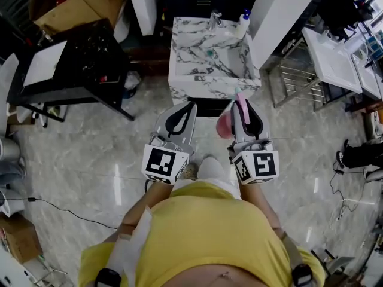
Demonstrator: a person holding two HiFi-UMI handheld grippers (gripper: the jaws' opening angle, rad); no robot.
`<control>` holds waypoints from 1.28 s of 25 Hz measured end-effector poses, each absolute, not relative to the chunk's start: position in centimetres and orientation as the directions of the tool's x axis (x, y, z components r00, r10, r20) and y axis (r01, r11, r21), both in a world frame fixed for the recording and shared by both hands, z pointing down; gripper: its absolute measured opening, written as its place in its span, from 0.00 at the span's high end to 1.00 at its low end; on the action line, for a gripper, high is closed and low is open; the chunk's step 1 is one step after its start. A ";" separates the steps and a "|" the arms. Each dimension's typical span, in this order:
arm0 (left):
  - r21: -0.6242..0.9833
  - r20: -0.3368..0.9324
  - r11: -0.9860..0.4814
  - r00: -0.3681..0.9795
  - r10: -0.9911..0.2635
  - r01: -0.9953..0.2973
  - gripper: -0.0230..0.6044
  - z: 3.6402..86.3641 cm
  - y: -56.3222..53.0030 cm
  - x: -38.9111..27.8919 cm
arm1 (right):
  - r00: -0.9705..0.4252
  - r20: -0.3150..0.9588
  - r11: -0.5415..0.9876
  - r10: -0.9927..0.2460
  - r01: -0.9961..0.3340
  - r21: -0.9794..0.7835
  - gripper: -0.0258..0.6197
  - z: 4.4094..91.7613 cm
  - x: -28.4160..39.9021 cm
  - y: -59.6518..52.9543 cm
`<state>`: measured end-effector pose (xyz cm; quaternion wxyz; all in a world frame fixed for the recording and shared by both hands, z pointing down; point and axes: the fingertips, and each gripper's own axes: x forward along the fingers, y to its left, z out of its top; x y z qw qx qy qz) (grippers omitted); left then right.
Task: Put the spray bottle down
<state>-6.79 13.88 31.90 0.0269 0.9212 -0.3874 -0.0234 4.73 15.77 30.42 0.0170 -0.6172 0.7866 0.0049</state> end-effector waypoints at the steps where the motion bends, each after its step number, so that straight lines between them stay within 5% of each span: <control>1: 0.073 -0.021 -0.697 0.698 -0.716 -0.713 0.96 32.0 13.5 -6.8 | -0.236 -0.029 0.237 -0.971 -0.971 -0.015 0.82 30.6 4.8 15.4; 32: 0.071 -0.012 -0.601 0.601 -0.799 -0.796 0.96 32.7 -12.9 0.5 | -0.399 -0.027 0.400 -0.916 -0.916 -0.022 0.82 31.6 11.0 -13.0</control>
